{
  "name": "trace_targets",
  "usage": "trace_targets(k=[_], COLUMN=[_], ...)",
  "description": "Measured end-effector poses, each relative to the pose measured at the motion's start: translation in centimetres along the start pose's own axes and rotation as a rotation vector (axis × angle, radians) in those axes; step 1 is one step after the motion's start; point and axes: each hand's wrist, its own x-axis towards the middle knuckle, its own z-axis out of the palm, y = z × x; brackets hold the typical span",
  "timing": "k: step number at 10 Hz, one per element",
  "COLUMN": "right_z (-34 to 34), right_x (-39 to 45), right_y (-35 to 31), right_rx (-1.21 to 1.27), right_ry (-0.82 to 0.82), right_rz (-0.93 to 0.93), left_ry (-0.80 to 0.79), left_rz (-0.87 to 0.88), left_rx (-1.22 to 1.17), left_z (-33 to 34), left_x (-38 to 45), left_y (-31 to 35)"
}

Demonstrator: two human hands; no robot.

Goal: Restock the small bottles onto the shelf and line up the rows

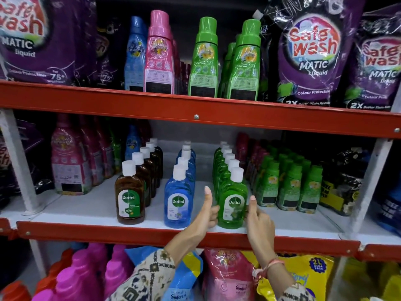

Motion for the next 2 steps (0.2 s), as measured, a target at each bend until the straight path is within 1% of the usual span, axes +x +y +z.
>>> trace_targets(k=[1,2], right_z=[0.2,-0.8], right_x=[-0.2,-0.8], right_y=[0.0,-0.9], right_rx=[0.003,0.041], right_ry=[-0.003,0.056], right_rz=[-0.017,-0.031], left_ry=[0.057,0.202], left_rz=[0.055,0.222], left_rx=[0.028,0.054], left_z=[0.0,-0.2], left_x=[-0.7,-1.5], left_y=[-0.1,-1.0])
